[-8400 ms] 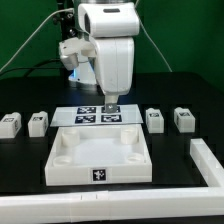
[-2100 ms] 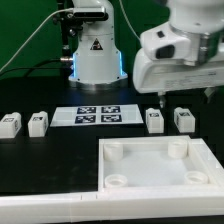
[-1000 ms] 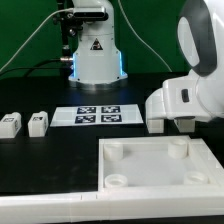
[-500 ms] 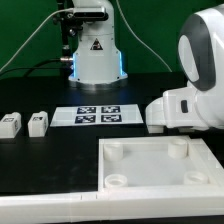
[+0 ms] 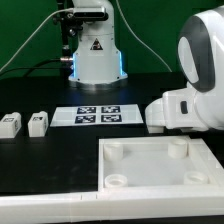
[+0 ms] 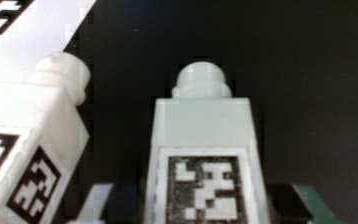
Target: Assemble one leg
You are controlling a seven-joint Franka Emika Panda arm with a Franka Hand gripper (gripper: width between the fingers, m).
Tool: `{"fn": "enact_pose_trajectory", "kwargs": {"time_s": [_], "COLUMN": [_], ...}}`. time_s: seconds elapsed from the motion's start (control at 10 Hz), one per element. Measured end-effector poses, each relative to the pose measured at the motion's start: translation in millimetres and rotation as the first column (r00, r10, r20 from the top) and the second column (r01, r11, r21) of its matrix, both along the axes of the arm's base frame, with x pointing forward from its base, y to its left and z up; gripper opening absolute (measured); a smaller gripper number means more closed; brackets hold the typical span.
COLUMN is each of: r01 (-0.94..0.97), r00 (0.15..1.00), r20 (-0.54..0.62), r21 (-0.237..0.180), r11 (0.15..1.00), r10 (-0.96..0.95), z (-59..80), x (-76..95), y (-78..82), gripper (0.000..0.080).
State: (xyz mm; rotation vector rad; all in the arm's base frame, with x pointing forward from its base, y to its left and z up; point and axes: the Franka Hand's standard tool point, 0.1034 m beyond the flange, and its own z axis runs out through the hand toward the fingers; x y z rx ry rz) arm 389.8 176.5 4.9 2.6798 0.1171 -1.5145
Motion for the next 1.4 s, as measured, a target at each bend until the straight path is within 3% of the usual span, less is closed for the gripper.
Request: {"fn": "enact_pose_trajectory", "kwargs": {"time_s": [0.9, 1.1, 1.2, 1.4], "r01": [-0.003, -0.029, -0.032, -0.060], "r00": [1.000, 0.997, 0.979, 0.924], "r20": [0.026, 0.074, 0.202, 0.383], "r21": [0.007, 0.040, 0.073, 0.122], "r11": [1.000, 0.999, 0.997, 0.991], "r10": [0.003, 0.026, 0.017, 0.008], "z": [2.8, 40.0, 56.2, 105.7], "x": [3.4, 20.5, 38.3, 61.3], "y": [0.3, -5.9, -7.9, -28.1], "gripper": [0.0291, 0.0291, 0.0291, 0.0291]}}
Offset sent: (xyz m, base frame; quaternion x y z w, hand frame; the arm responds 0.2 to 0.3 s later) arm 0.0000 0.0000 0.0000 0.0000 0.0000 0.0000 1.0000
